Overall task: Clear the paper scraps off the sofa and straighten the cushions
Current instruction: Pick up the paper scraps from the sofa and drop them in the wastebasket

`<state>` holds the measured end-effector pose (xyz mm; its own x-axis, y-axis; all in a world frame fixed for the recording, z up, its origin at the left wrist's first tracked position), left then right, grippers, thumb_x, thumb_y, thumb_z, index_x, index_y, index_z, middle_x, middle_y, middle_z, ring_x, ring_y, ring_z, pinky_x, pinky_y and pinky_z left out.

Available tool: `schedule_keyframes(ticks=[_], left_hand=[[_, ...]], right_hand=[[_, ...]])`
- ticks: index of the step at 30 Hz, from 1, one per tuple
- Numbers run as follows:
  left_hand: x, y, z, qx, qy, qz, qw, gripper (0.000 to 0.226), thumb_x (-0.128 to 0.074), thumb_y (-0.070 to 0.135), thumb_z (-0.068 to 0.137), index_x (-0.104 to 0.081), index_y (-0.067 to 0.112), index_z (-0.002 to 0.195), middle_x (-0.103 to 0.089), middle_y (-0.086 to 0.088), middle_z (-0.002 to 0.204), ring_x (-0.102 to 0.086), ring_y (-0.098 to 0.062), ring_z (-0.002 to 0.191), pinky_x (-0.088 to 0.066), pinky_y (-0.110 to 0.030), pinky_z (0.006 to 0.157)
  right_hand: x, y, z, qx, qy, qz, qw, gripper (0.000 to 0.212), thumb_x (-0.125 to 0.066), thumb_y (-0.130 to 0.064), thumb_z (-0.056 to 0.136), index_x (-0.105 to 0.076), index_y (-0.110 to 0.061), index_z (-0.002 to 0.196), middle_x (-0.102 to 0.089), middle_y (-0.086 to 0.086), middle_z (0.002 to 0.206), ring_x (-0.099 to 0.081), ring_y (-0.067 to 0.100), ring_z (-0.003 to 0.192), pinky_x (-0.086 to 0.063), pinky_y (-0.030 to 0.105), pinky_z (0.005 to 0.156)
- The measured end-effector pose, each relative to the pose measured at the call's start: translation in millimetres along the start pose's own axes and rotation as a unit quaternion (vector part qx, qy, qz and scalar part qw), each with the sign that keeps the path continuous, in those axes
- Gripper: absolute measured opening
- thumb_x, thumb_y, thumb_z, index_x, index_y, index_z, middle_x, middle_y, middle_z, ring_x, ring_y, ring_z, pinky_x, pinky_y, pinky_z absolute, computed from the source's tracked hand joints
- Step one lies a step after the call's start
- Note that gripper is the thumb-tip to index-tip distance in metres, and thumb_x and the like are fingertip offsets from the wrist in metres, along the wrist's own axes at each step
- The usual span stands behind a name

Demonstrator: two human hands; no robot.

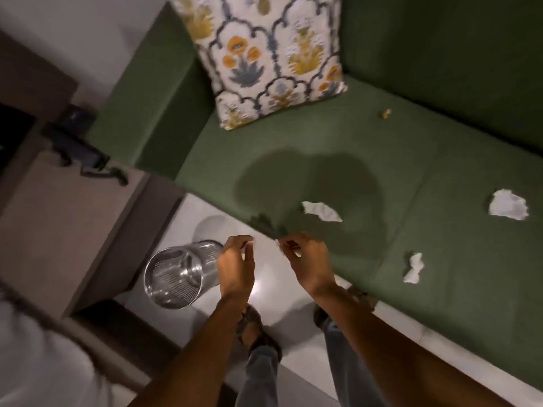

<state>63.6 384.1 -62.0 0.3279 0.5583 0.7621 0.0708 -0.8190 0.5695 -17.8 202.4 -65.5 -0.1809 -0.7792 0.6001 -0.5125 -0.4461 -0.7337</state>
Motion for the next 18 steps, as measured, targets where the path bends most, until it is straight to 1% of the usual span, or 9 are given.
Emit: schedule_keyframes(ticks=[1, 2, 3, 4, 7, 10, 13, 15, 18], left_hand=[[16, -28, -2, 0.032, 0.019, -0.011, 0.999, 0.010, -0.067, 0.008, 0.099, -0.076, 0.009, 0.105, -0.078, -0.009, 0.106, -0.073, -0.022, 0.090, -0.046, -0.005, 0.072], [32, -56, -4, 0.061, 0.040, -0.022, 0.997, 0.009, -0.069, 0.005, 0.097, -0.076, 0.008, 0.101, -0.079, -0.010, 0.101, -0.073, -0.024, 0.087, -0.043, -0.006, 0.069], [47, -84, -6, 0.084, 0.061, -0.028, 0.994, 0.009, -0.070, 0.003, 0.095, -0.077, 0.008, 0.097, -0.079, -0.012, 0.097, -0.074, -0.028, 0.084, -0.042, -0.012, 0.068], [61, -112, -8, 0.104, 0.076, -0.024, 0.991, 0.008, -0.071, 0.003, 0.093, -0.078, 0.008, 0.095, -0.079, -0.013, 0.093, -0.074, -0.032, 0.082, -0.045, -0.022, 0.069], [87, -190, -13, 0.160, 0.092, -0.022, 0.983, 0.007, -0.073, 0.007, 0.093, -0.079, 0.007, 0.094, -0.081, -0.016, 0.091, -0.076, -0.037, 0.084, -0.056, -0.036, 0.073], [100, -251, -13, 0.170, 0.097, -0.022, 0.980, 0.009, -0.071, 0.005, 0.093, -0.079, 0.004, 0.098, -0.081, -0.020, 0.095, -0.077, -0.039, 0.088, -0.062, -0.045, 0.080], [106, -301, -3, 0.167, 0.105, -0.009, 0.980, 0.011, -0.069, 0.003, 0.094, -0.078, 0.002, 0.099, -0.080, -0.020, 0.098, -0.076, -0.039, 0.090, -0.061, -0.045, 0.082], [104, -327, 6, 0.179, 0.100, -0.015, 0.979, 0.015, -0.066, 0.006, 0.096, -0.077, 0.002, 0.105, -0.078, -0.020, 0.103, -0.074, -0.038, 0.094, -0.060, -0.043, 0.084], [93, -356, 19, 0.191, 0.057, -0.012, 0.980, 0.030, -0.063, 0.003, 0.097, -0.070, 0.000, 0.125, -0.072, -0.026, 0.120, -0.069, -0.044, 0.110, -0.056, -0.048, 0.097]], right_hand=[[-23, -12, -4, 0.000, -0.010, 0.016, 1.000, 0.005, -0.078, -0.022, 0.097, -0.082, -0.020, 0.100, -0.085, 0.000, 0.098, -0.079, 0.017, 0.083, -0.065, 0.028, 0.080], [-46, -23, -7, -0.001, -0.022, 0.028, 0.999, 0.005, -0.077, -0.021, 0.097, -0.081, -0.022, 0.099, -0.084, -0.003, 0.099, -0.079, 0.014, 0.082, -0.065, 0.030, 0.079], [-69, -34, -12, -0.005, -0.035, 0.034, 0.999, 0.006, -0.076, -0.024, 0.097, -0.081, -0.024, 0.100, -0.084, -0.007, 0.099, -0.078, 0.011, 0.082, -0.066, 0.033, 0.078], [-93, -43, -17, -0.015, -0.049, 0.034, 0.998, 0.006, -0.075, -0.028, 0.097, -0.080, -0.027, 0.100, -0.083, -0.011, 0.098, -0.077, 0.008, 0.082, -0.065, 0.034, 0.077], [-161, -60, -32, -0.037, -0.077, 0.048, 0.995, 0.004, -0.076, -0.032, 0.093, -0.077, -0.032, 0.096, -0.081, -0.017, 0.092, -0.073, 0.002, 0.078, -0.064, 0.035, 0.076], [-230, -82, -43, -0.022, -0.110, 0.064, 0.992, 0.002, -0.077, -0.026, 0.093, -0.076, -0.027, 0.091, -0.081, -0.010, 0.089, -0.073, 0.009, 0.076, -0.064, 0.041, 0.075], [-299, -101, -41, 0.011, -0.133, 0.053, 0.990, 0.003, -0.078, -0.017, 0.091, -0.079, -0.018, 0.095, -0.083, 0.001, 0.096, -0.077, 0.023, 0.081, -0.064, 0.044, 0.079], [-338, -106, -37, 0.027, -0.156, 0.016, 0.987, 0.013, -0.073, -0.018, 0.094, -0.079, -0.013, 0.104, -0.083, 0.006, 0.108, -0.078, 0.029, 0.095, -0.061, 0.039, 0.087], [-380, -103, -35, 0.019, -0.160, 0.028, 0.987, 0.030, -0.074, -0.019, 0.093, -0.073, -0.008, 0.122, -0.079, 0.010, 0.122, -0.073, 0.024, 0.107, -0.057, 0.034, 0.095]])
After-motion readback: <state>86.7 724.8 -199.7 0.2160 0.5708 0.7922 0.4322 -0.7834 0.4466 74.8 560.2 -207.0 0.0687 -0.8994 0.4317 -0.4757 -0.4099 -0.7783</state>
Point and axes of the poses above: each hand's wrist, its own z-axis towards the middle knuckle, its own x-axis out of the back of the hand, y = z × x, the point moved 10 cm from there along z, towards the middle knuckle
